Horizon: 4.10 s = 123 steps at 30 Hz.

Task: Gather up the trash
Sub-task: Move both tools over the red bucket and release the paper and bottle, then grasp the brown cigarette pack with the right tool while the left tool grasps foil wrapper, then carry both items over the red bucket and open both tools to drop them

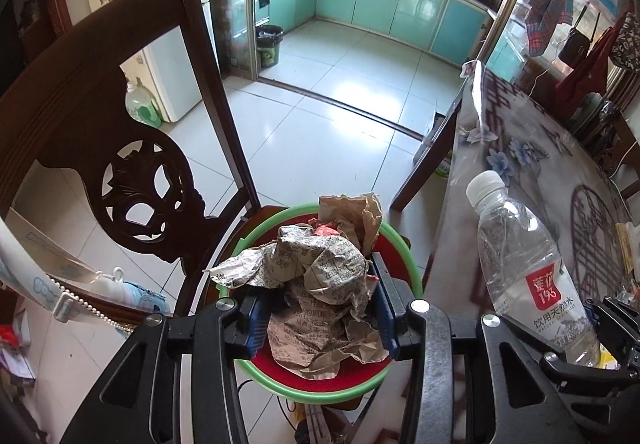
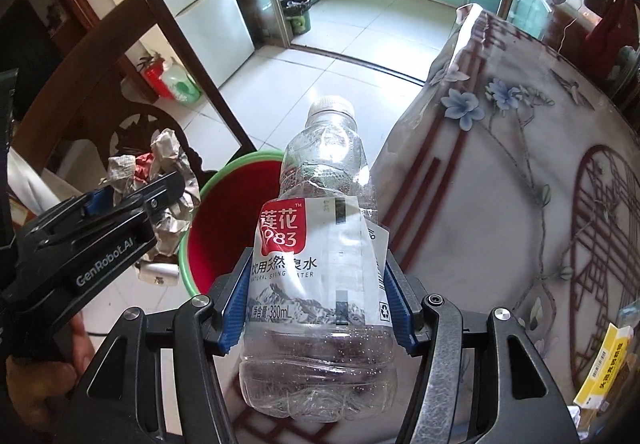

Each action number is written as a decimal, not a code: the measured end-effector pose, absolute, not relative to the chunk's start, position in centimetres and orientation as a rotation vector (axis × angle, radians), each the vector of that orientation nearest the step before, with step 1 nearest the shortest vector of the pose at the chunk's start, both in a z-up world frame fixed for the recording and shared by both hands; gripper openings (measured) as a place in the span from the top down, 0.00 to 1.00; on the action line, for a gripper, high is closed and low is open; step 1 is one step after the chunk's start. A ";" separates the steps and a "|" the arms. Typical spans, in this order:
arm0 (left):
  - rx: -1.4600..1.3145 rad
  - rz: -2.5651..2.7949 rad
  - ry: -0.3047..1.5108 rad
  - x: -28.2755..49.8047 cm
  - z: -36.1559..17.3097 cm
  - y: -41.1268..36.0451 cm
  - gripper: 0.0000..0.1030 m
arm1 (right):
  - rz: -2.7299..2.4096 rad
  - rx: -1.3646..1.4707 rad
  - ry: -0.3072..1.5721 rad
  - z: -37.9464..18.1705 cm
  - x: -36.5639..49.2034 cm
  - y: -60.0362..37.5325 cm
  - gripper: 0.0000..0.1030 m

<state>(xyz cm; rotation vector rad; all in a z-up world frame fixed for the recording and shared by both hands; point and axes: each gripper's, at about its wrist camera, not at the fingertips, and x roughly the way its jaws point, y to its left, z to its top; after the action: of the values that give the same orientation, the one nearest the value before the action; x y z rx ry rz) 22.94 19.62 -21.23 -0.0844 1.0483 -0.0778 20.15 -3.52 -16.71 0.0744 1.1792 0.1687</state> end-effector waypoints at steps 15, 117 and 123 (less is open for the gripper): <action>-0.116 -0.021 1.074 23.6 -22.3 20.8 0.40 | 0.194 0.053 1.167 -16.5 20.4 -2.7 0.36; -0.008 -0.547 0.958 11.1 -13.6 -6.4 0.60 | -0.113 0.344 0.942 -9.4 7.1 -31.0 0.59; -0.044 -0.503 0.946 12.0 -13.3 -2.7 0.60 | -0.100 0.298 0.931 -8.7 8.4 -27.8 0.59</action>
<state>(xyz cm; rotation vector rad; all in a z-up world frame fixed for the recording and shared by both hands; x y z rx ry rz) 12.02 -2.75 -13.28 -0.0437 0.9464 -0.5034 8.35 -27.76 -8.70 0.2983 0.9306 -0.1000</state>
